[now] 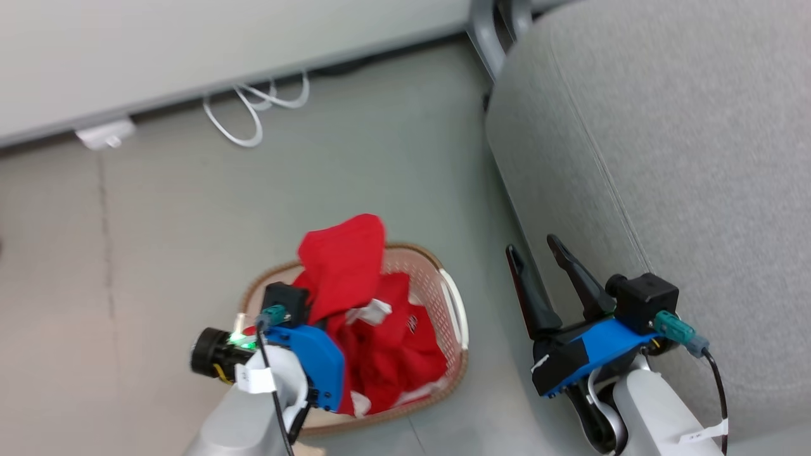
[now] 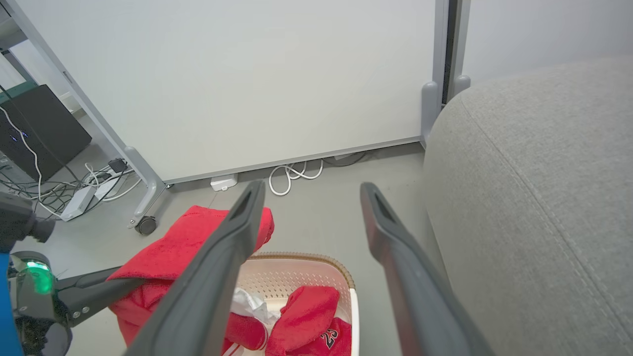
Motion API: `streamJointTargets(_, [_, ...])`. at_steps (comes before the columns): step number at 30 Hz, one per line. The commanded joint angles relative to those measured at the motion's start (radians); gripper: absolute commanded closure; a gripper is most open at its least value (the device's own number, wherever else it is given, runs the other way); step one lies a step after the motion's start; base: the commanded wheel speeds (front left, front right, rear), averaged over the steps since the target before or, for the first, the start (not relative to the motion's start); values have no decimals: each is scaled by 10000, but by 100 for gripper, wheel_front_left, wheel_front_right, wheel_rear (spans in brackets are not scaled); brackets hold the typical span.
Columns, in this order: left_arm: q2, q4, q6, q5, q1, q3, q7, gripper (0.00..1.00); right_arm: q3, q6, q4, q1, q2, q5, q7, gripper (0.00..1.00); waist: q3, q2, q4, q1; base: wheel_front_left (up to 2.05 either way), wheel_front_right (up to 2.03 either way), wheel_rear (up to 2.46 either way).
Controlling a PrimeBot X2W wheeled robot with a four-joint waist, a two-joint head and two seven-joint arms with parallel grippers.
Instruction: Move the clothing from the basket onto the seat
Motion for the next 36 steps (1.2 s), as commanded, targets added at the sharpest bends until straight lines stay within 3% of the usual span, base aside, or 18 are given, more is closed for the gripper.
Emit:
streamJointTargets(1, [-30, -361, -57, -219, 167, -374, 35, 100, -90, 4, -16, 262, -42, -106, 82, 0, -1123, -1, 843, 3, 0, 0, 0])
streamJointTargets(8, [-22, -1499, 112, -1211, -15, -1771, -29, 100, -432, 5, -168, 1037, -42, -246, 466, 0, -2234, -1, 1277, 3, 0, 0, 0])
streamJointTargets(15, [-24, -2281, 248, -2224, -299, -2550, -176, 100, -527, 5, -424, 1590, -42, -265, 793, 0, -2823, -1, 1395, 3, 0, 0, 0])
streamJointTargets(36, [-16, -4046, 902, -4882, -2234, -5292, 73, 100, -423, 5, -841, 2314, -40, -51, 1179, 0, -3386, -1, 1266, 3, 0, 0, 0])
